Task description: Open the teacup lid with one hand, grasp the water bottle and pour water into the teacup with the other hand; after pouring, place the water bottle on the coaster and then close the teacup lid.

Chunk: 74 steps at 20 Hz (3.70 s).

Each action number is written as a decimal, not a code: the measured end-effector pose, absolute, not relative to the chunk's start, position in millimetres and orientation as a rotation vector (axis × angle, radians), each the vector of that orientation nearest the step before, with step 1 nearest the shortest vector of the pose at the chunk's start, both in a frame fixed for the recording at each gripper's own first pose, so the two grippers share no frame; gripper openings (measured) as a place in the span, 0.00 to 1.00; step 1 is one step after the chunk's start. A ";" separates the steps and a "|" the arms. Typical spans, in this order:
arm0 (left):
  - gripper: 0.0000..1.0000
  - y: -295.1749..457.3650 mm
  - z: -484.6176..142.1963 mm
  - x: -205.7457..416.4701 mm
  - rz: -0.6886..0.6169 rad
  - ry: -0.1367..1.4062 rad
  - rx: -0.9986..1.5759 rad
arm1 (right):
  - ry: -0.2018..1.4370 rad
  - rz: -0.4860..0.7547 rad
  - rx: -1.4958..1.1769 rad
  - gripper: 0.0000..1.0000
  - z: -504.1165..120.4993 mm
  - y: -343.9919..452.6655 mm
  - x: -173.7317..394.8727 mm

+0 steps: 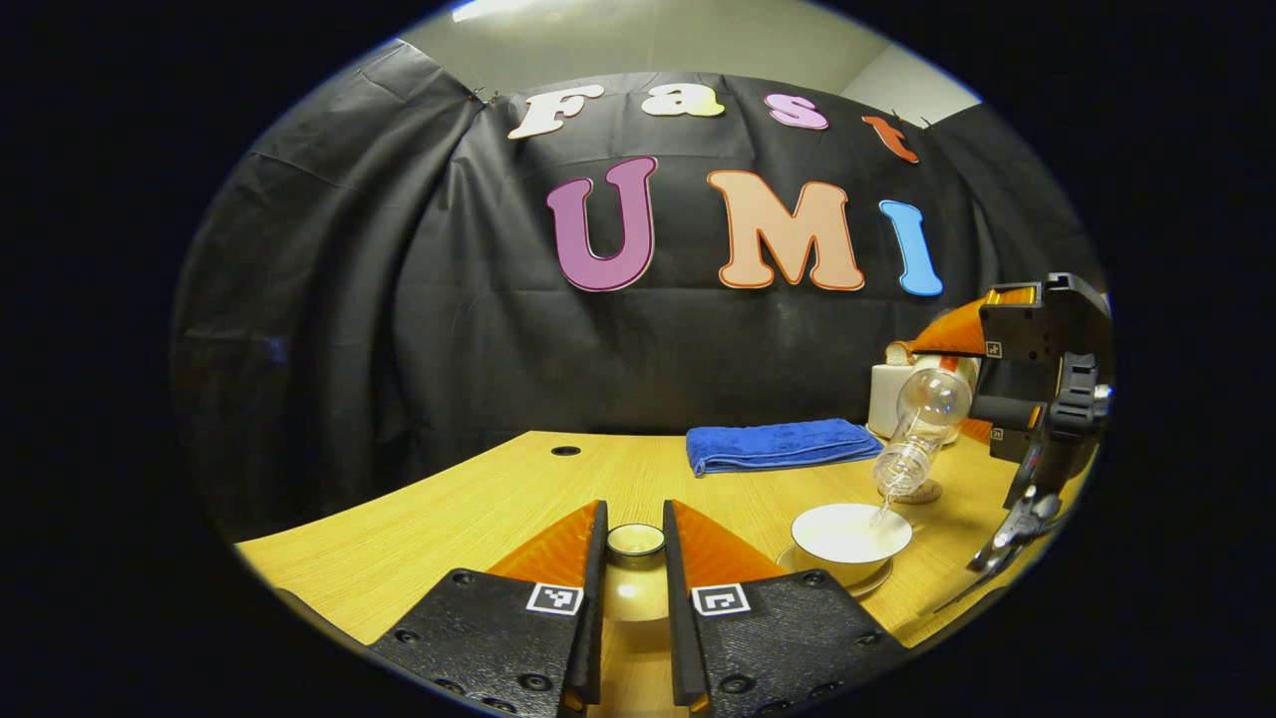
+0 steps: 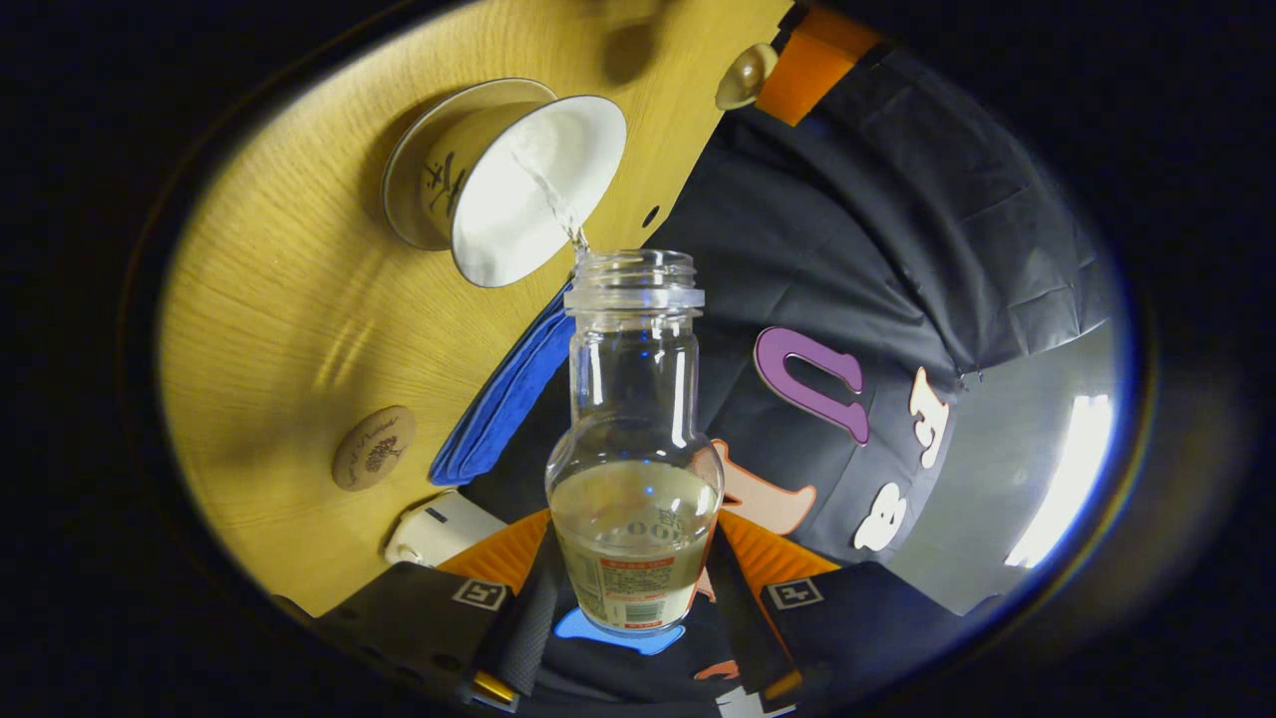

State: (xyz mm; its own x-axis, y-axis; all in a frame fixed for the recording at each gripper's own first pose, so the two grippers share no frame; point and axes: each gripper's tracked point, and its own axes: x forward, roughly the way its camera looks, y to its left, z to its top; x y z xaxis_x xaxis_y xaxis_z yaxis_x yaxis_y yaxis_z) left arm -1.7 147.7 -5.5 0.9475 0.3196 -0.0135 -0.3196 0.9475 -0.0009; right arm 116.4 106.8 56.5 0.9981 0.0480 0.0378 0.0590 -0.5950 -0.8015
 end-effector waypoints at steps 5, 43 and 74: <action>0.25 147.1 -5.2 -1.8 0.320 0.013 -0.003 | -0.127 -0.022 -2.245 0.78 61.2 107.5 118.5; 0.25 147.7 -4.7 -1.3 0.319 0.013 -0.001 | 0.356 -0.164 -0.094 0.80 -24.2 -26.9 176.7; 0.25 148.1 -4.7 -0.8 0.316 0.016 -0.002 | 0.314 -0.117 -0.038 0.97 -47.1 -32.0 147.3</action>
State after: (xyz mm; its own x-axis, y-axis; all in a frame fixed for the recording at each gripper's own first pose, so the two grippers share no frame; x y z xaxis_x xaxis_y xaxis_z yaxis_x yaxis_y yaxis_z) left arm -0.8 148.1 -4.7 0.9504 0.3107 -0.0157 -0.3107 0.9505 0.0007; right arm 147.3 -32.0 -47.1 0.9443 -0.1211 -0.3059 0.1093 0.9925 -0.0554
